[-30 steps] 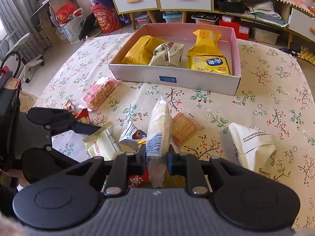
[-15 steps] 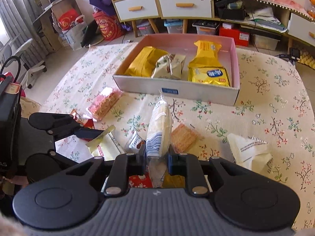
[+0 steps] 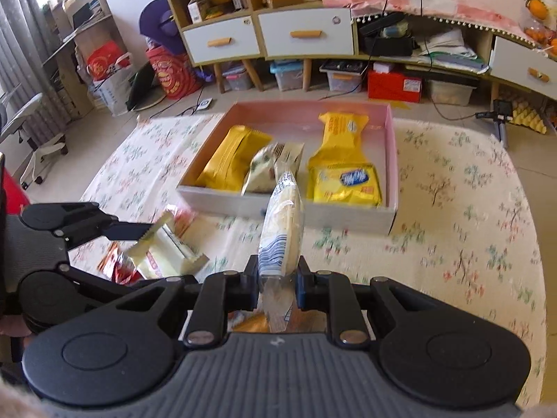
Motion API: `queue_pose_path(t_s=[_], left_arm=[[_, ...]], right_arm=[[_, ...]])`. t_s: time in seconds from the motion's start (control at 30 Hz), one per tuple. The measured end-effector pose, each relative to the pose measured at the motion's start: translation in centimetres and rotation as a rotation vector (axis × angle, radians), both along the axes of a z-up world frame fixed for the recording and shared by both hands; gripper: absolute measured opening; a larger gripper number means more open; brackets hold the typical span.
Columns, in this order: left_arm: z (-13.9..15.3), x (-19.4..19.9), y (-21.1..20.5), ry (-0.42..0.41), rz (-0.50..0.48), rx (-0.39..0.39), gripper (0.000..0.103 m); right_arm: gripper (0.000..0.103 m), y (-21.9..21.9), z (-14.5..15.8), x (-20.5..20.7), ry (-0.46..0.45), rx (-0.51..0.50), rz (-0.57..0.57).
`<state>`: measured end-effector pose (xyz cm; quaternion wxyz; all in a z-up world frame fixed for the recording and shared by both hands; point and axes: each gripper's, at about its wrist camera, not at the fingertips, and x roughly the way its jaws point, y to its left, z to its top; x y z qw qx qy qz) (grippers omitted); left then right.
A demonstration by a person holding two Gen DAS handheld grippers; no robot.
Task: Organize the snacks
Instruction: 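Carry both packets into the pink box and open both grippers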
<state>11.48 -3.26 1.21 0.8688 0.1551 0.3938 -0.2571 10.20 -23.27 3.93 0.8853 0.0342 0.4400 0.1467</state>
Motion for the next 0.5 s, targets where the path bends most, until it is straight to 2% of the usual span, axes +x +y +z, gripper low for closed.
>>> queue_pose_path(t_s=[0.1, 0.23, 0.5], left_arm=[[0.7, 2.5, -0.6, -0.035, 0.016, 0.014, 0.067], [1.1, 5.9, -1.5, -0.078, 0.027, 0.020, 0.068], [-0.1, 12.0, -3.3, -0.125, 0.112, 0.056, 0.068]], right_arm=[[0.017, 0.0, 0.2, 2.3, -0.011, -0.015, -0.010], [0.017, -0.3, 0.0, 4.9, -0.016, 0.019, -0.022], [0.017, -1.0, -1.8, 8.6, 0.026, 0.079, -0.062]])
